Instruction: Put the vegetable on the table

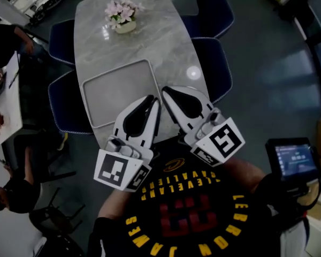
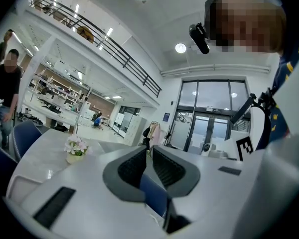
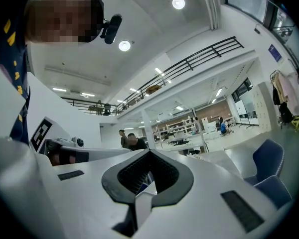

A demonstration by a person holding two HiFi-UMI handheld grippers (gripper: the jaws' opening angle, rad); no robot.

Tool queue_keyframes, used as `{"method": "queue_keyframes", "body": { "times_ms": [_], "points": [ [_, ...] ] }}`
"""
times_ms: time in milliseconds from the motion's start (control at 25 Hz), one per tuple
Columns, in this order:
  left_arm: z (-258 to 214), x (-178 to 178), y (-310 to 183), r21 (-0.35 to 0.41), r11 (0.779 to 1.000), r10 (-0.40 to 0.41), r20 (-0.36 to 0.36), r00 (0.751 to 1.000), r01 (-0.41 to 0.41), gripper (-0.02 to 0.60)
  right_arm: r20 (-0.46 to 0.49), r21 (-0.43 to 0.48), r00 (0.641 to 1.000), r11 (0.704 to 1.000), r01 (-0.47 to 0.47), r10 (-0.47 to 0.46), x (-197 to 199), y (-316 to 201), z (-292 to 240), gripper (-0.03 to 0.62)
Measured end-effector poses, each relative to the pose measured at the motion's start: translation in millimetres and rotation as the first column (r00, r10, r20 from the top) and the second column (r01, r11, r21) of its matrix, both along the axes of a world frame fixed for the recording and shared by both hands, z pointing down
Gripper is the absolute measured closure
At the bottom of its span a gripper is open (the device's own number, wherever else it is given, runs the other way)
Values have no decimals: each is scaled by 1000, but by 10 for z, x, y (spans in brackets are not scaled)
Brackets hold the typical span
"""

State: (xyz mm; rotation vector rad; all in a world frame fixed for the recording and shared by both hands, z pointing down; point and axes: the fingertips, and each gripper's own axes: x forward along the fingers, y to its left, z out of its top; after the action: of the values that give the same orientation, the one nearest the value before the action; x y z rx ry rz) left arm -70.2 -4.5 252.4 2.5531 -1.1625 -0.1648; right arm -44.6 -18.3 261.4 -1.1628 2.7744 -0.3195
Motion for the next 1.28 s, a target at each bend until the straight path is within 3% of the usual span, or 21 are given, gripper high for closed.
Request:
{"method": "queue_keyframes", "body": {
  "times_ms": [1280],
  "points": [
    [68, 95, -22, -22, 1000, -5, -15, 1000, 5, 540, -28, 40, 1000, 999, 6, -5, 91, 46, 2, 589]
  ]
}}
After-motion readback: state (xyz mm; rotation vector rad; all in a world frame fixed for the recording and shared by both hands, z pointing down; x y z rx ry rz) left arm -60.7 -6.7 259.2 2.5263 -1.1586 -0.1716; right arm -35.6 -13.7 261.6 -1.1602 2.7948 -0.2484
